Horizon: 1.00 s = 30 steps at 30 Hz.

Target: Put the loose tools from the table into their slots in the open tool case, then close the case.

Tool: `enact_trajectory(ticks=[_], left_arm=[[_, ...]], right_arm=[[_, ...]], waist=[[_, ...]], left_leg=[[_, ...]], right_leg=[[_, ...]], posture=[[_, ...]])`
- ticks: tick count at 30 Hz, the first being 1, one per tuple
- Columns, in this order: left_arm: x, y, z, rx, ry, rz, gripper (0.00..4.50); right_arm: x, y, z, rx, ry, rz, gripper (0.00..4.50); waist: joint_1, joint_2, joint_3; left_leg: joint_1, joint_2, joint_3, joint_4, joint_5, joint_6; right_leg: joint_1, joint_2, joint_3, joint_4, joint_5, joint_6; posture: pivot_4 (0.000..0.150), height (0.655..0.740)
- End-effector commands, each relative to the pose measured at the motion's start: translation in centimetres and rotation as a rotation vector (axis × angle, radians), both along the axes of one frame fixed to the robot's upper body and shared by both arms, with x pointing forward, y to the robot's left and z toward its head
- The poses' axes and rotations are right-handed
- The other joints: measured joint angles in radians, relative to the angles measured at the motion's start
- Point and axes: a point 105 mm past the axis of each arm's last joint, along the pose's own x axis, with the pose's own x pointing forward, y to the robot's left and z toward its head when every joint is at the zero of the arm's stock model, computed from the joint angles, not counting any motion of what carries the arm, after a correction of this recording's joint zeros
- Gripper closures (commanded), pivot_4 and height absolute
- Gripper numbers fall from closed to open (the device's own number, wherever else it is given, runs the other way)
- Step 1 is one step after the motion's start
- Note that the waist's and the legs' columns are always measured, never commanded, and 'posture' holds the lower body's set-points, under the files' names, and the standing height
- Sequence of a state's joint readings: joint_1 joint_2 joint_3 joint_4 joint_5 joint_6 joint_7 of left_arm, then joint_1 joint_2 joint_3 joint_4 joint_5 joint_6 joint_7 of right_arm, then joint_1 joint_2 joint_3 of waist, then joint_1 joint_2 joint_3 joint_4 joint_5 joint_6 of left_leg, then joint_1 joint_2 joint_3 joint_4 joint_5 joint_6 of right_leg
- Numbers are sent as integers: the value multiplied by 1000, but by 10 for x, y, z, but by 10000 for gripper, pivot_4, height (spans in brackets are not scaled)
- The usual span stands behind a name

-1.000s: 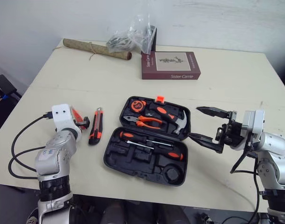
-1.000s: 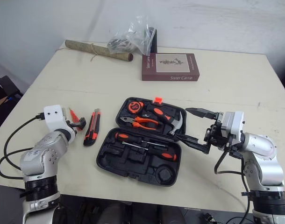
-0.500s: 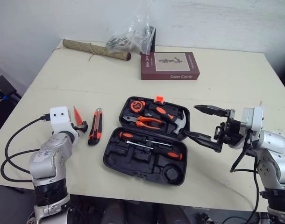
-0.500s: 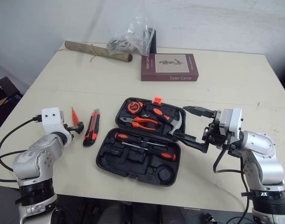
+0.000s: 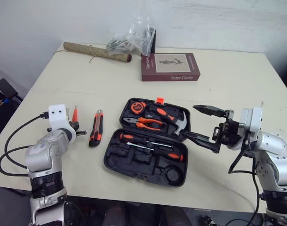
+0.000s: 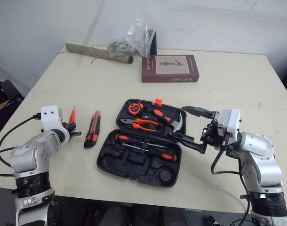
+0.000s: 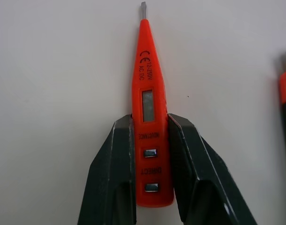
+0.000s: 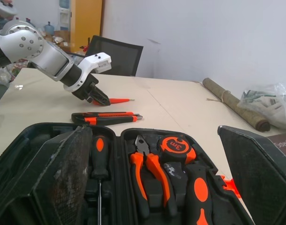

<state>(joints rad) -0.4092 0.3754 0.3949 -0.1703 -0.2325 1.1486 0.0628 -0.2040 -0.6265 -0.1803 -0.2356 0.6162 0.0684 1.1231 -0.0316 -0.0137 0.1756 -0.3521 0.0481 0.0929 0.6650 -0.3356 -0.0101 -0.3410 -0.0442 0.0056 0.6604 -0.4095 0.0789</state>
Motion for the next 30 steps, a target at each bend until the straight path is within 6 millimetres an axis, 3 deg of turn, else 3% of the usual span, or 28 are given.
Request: enact_trajectory(ticks=[1,5,7,9,12,17,20,24,30], left_arm=[[-12,22,1,53,2,43,41370],[-12,17,48,104,-235,-141,41370],[-20,-5,71,107,-338,-387,41370],[-32,-23,85,142,-388,-593,41370],[-59,-64,101,269,-461,-1047,41371],[-84,-107,87,475,-390,-1545,41371],[-85,-121,71,579,-288,-1727,41371],[-76,-130,60,682,-197,-1855,41371],[-65,-146,53,697,-97,-1939,41371]], right_arm=[[-6,1,10,-4,-53,4,0],[-10,-1,10,-7,-45,17,0],[-15,1,11,-23,-60,41,0],[-19,2,12,-25,-54,60,0],[-31,-2,2,-70,-13,71,0],[-40,-9,-13,-128,30,63,0],[-43,-10,-16,-133,46,59,0],[-47,-12,-21,-153,81,76,0],[-50,-15,-24,-186,112,78,0]], waist=[[-4,0,0],[-7,-3,2],[0,-6,3],[2,-8,5],[11,-8,5],[6,-7,6],[4,-6,6],[2,-5,7],[4,-5,7]], left_leg=[[0,0,0,0,0,0],[-2,1,0,-1,0,-1],[-4,1,0,-1,0,-1],[-4,0,0,0,0,0],[-4,-1,-2,0,0,0],[-4,-2,-1,-1,-1,1],[-4,-1,-1,-1,-1,1],[-4,-1,1,-2,-1,1],[-5,-1,0,0,-1,2]], right_leg=[[0,0,0,0,0,0],[-3,1,0,0,0,0],[-4,0,0,0,0,0],[-4,0,0,0,0,0],[-2,-2,-2,-2,0,0],[0,-2,-3,-7,0,0],[0,-1,-2,-6,0,0],[-1,1,1,-5,0,0],[-2,1,1,-4,0,0]], posture=[[1500,7400],[1500,7400],[1500,7400],[1500,7400],[1500,7400],[1500,7400],[1500,7400],[1500,7400],[1500,7400]])
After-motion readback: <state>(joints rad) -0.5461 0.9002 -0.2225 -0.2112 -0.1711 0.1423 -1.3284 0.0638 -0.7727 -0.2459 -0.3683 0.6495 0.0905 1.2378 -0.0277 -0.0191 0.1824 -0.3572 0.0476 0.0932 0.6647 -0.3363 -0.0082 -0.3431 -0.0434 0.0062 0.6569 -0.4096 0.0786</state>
